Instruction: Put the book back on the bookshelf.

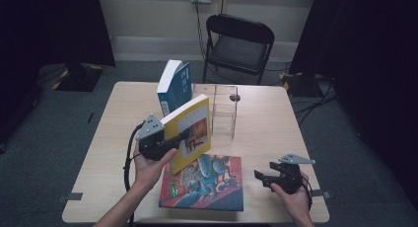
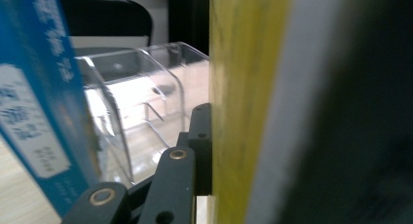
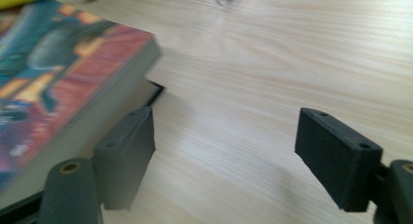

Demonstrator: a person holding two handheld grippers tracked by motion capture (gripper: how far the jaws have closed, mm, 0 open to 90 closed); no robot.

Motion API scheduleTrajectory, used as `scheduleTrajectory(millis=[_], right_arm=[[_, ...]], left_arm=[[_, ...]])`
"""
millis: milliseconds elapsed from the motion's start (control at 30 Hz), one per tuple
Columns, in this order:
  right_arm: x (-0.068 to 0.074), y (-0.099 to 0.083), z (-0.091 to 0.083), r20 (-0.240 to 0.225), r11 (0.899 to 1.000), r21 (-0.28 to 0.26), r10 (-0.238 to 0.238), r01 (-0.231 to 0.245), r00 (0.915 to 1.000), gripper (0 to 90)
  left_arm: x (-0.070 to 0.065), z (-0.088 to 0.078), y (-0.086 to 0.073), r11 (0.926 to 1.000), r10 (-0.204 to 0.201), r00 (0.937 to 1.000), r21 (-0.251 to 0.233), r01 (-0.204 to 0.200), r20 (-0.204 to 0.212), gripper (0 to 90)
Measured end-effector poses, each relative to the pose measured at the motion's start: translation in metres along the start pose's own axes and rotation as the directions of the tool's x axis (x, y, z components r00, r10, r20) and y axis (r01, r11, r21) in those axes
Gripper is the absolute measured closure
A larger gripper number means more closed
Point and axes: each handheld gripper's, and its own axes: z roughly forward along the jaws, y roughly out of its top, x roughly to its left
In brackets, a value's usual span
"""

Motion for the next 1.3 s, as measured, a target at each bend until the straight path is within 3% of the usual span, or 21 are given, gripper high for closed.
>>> scheduleTrajectory(millis=[67, 267, 400, 533, 700, 867, 967, 1067, 1300], right_arm=[[-0.004, -0.003, 0.004, 0.016, 1.000, 0.013, 0.007, -0.007, 0.9998, 22.6], [-0.006, -0.008, 0.014, 0.070, 0.997, 0.072, -0.024, 0.019, 0.9973, 21.9], [-0.007, -0.011, 0.018, 0.087, 0.996, 0.089, -0.027, 0.020, 0.9959, 22.0], [-0.006, -0.013, 0.020, 0.096, 0.994, 0.107, -0.037, 0.027, 0.9947, 21.1], [-0.007, -0.017, 0.022, 0.118, 0.995, 0.087, -0.062, 0.051, 0.9911, 19.1], [-0.002, -0.022, 0.025, 0.148, 0.992, 0.067, -0.118, 0.109, 0.9819, 17.2], [-0.002, -0.023, 0.025, 0.149, 0.992, 0.065, -0.117, 0.109, 0.9819, 17.0], [-0.002, -0.023, 0.025, 0.148, 0.992, 0.064, -0.116, 0.108, 0.9821, 16.9], [-0.002, -0.023, 0.025, 0.149, 0.992, 0.065, -0.120, 0.112, 0.9815, 16.6]], left_arm=[[0.004, 0.002, 0.003, 0.9998, -0.018, 0.9997, -0.002, 0.018, -0.014, 75.8], [0.010, 0.010, 0.009, 0.9998, -0.012, 0.9987, -0.015, 0.011, -0.050, 75.8], [0.013, 0.020, 0.015, 0.9995, 0.030, 0.9964, -0.003, -0.031, -0.080, 75.8], [0.019, 0.031, 0.020, 0.9999, 0.005, 0.9938, -0.010, -0.006, -0.111, 75.8], [0.020, 0.047, 0.023, 0.9999, 0.001, 0.9884, -0.011, -0.003, -0.152, 75.8], [0.017, 0.067, 0.023, 1.0000, -0.006, 0.9838, -0.003, 0.006, -0.179, 75.8], [0.018, 0.077, 0.022, 0.9999, -0.013, 0.9777, -0.004, 0.012, -0.210, 75.8], [0.021, 0.089, 0.020, 0.9990, -0.045, 0.9669, -0.011, 0.044, -0.251, 75.8], [0.029, 0.109, 0.013, 0.9994, -0.034, 0.9575, 0.000, 0.036, -0.286, 75.8]])
